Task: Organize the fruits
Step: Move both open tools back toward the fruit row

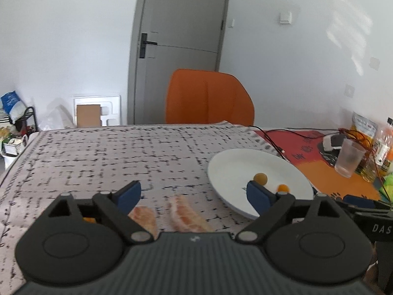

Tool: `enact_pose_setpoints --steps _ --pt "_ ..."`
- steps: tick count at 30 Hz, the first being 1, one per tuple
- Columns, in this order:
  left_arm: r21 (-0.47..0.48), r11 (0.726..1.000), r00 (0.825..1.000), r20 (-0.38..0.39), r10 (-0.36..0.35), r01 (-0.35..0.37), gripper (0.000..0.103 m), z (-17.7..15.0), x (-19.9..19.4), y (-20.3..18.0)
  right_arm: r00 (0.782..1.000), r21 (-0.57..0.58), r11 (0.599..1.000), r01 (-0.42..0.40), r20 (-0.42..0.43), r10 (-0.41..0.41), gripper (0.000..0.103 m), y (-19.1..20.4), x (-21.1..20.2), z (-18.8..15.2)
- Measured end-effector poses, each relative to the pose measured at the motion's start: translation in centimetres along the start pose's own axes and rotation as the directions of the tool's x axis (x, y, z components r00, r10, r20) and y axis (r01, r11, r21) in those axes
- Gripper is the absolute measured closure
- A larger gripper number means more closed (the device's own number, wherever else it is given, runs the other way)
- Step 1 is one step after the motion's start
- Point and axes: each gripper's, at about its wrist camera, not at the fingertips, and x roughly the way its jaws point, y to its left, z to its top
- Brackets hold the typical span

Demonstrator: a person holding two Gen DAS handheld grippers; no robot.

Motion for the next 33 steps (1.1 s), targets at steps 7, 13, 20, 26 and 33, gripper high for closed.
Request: enact_pose_setpoints --steps 7,13,20,26,33 --pt "-0.02 1.0 1.0 0.025 0.01 -0.009 0.011 0.0 -2.1 1.9 1.0 -0.018 1.0 -0.023 0.002 0.024 0.0 1.9 -0.3 -0.1" --pt "-0.046 0.999 0.999 0.041 0.025 -0.023 0.009 0.0 -3.9 3.5 0.999 -0.036 0.998 -0.044 0.003 0.044 0.0 3.4 -0.6 0.1" --pt "-0.056 0.997 0.996 0.061 0.065 -0.061 0.002 0.1 -5.9 4.8 0.998 -0.055 0.996 -0.065 0.003 0.065 0.0 5.0 -1.0 0.2" --pt "-0.074 0.994 0.994 0.069 0.08 -0.075 0.0 0.1 -7.6 6.2 0.997 -0.076 0.994 -0.082 0.005 0.082 0.0 6.3 -1.3 0.3" --pt "-0.1 0.99 0.992 0.071 0.104 -0.097 0.0 -0.2 -9.0 7.9 0.995 -0.094 0.991 -0.095 -0.01 0.095 0.0 7.8 -1.4 0.1"
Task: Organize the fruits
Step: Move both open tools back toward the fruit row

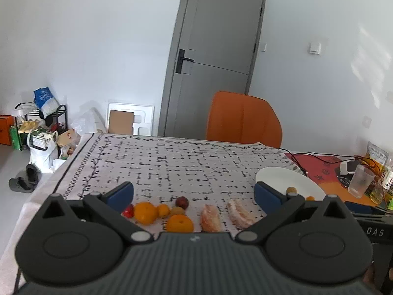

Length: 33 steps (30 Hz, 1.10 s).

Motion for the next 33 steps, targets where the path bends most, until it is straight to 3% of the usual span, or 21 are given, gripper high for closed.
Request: enact_pose_setpoints --steps 15,33 --pt "-0.063 0.995 0.997 -0.001 0.077 -0.076 0.0 -0.5 -1.7 4.3 0.998 -0.042 0.998 -0.053 -0.033 0.051 0.0 2.5 0.5 -0.1" --pt "-0.084 0.996 0.998 -0.053 0.033 -0.037 0.001 -2.6 0.2 5.4 0.991 -0.07 0.994 -0.089 -0.102 0.081 0.0 3.6 2.5 -1.1"
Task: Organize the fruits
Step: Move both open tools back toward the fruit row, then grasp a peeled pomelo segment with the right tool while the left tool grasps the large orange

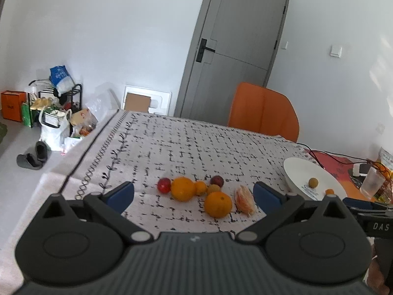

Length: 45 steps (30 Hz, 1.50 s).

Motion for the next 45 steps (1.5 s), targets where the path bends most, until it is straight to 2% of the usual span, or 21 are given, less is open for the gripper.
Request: enact_pose_setpoints --steps 7,10,18,27,36,39,41,45 --pt "-0.005 1.0 0.999 -0.025 -0.026 0.025 0.002 -0.6 2.0 -0.7 1.0 -0.012 1.0 -0.003 -0.031 0.003 0.008 -0.4 1.6 -0.1" --pt "-0.008 0.999 0.999 -0.04 -0.034 0.034 0.003 -0.8 3.1 -1.0 0.999 -0.015 1.0 -0.014 -0.042 0.013 0.016 -0.6 2.5 0.0" --pt "-0.015 0.998 0.994 -0.09 -0.064 0.062 0.013 -1.4 5.6 -1.5 0.997 -0.007 0.999 -0.032 -0.074 0.032 0.03 -1.3 4.6 -0.1" --pt "-0.013 0.998 0.986 -0.149 -0.068 0.067 0.026 -2.0 8.5 -2.1 0.994 0.001 0.999 -0.041 -0.103 0.041 0.037 -1.7 6.4 -0.5" --pt "-0.025 0.997 0.976 -0.206 -0.076 0.072 0.044 -2.7 10.9 -2.8 0.991 -0.016 0.999 -0.035 -0.128 0.032 0.043 -1.8 8.3 0.0" --pt "-0.024 0.998 0.978 -0.197 -0.061 0.057 0.063 -2.7 11.0 -2.9 0.991 -0.041 0.999 -0.019 -0.134 0.014 0.045 -1.7 9.0 0.1" --pt "-0.036 0.997 0.976 -0.202 -0.079 0.073 0.063 -2.6 10.9 -2.6 0.99 -0.052 0.999 -0.016 -0.138 0.008 0.048 -1.7 9.4 0.1" --pt "-0.025 0.998 0.98 -0.19 -0.063 0.059 0.063 -2.7 10.1 -2.4 0.99 -0.06 0.998 -0.006 -0.143 -0.003 0.051 -1.7 9.8 -0.2"
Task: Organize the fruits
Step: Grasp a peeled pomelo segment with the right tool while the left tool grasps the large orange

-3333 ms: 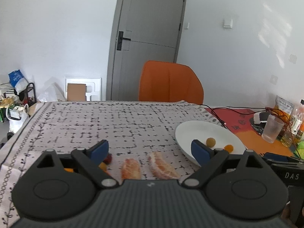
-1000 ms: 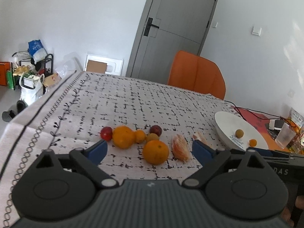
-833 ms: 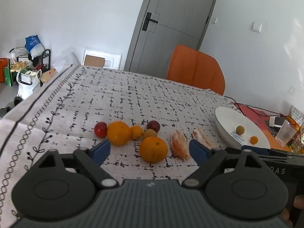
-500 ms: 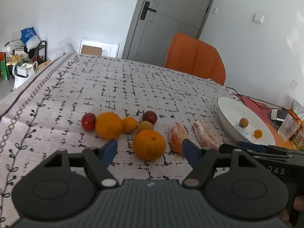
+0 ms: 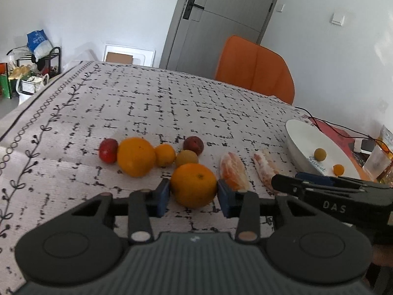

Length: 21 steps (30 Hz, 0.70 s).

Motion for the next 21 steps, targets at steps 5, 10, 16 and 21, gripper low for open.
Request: enact_pose_setpoints --steps 5,10,16,21 --pt "-0.012 1.0 1.0 0.012 0.009 -0.009 0.063 0.1 -1.0 0.6 1.0 -0.047 0.999 0.015 -0.004 -0.015 0.054 0.7 0.6 0.1" --pt "-0.024 1.0 0.999 0.032 0.018 -0.017 0.063 0.2 -2.1 1.3 0.999 -0.091 0.995 0.035 -0.014 -0.036 0.058 1.4 1.2 0.1" --pt "-0.033 0.999 0.999 0.047 0.018 -0.017 0.063 0.2 -2.9 1.8 0.999 -0.081 0.996 0.029 -0.02 -0.031 0.064 1.4 0.4 -0.3" --pt "-0.034 0.999 0.998 0.057 0.011 -0.009 0.063 0.1 -3.4 1.9 0.999 -0.072 0.997 0.001 -0.036 -0.003 0.064 1.8 -0.8 -1.0"
